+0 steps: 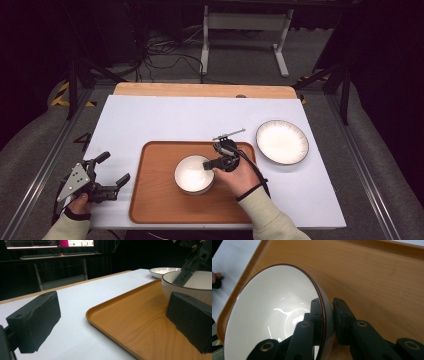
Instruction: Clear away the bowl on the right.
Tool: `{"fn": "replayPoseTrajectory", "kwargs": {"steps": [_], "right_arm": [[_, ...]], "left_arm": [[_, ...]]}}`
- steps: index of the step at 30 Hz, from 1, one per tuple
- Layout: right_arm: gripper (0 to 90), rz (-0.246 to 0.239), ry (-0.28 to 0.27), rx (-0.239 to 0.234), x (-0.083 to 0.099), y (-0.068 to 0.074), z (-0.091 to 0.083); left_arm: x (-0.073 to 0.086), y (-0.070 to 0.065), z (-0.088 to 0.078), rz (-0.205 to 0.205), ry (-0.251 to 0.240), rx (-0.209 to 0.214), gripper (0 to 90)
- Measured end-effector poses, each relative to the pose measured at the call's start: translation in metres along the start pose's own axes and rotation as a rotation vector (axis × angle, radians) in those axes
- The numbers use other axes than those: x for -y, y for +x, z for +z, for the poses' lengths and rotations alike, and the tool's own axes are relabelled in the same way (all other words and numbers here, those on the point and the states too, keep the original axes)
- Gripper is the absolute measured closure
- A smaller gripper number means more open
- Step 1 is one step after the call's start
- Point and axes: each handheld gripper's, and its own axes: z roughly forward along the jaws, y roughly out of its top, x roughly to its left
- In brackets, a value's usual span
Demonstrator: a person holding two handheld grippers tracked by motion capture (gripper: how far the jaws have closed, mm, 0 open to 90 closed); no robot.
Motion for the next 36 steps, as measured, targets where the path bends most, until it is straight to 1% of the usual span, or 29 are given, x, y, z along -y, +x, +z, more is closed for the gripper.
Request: {"fn": "replayPoseTrajectory", "kwargs": {"steps": [9, 11, 16, 20, 24, 27, 30, 32, 36], "right_arm": [[78.6, -0.008, 0.008, 0.009, 0.0008, -0.0018, 0.0023], [78.7, -0.024, 0.008, 0.01, 0.0009, -0.0016, 0.0021], [79.0, -0.041, 0.011, 0.01, 0.0011, -0.002, 0.0023], [79.6, -0.04, 0.022, 0.015, 0.0013, -0.0032, 0.0026], [79.7, -0.028, 0.037, 0.021, 0.0018, -0.0054, 0.0033], [77.3, -0.024, 0.048, 0.021, 0.0021, -0.0069, 0.0038], [73.9, -0.028, 0.036, 0.0, 0.0022, -0.0079, 0.0023], [72.7, -0.03, 0.02, -0.005, 0.0021, -0.0081, -0.0003], [68.8, -0.052, -0.017, -0.015, 0.0022, -0.0096, -0.0056]], "left_arm": [[0.0, 0.0001, 0.0, 0.001, -0.001, -0.001, 0.3], [0.0, 0.0, 0.0, 0.0, 0.0, 0.0, 0.3], [0.0, 0.0001, 0.0, 0.002, 0.0, -0.001, 0.3], [0.0, 0.0, 0.0, 0.0, 0.0, 0.0, 0.3], [0.0, 0.0001, -0.0001, 0.002, -0.001, -0.001, 0.3], [0.0, 0.0001, -0.0001, 0.002, 0.0, -0.001, 0.2], [0.0, 0.0001, -0.0001, 0.002, -0.001, -0.001, 0.2], [0.0, 0.0001, -0.0001, 0.001, -0.001, -0.001, 0.3], [0.0, 0.0, 0.0, -0.001, 0.0, 0.0, 0.3]]}}
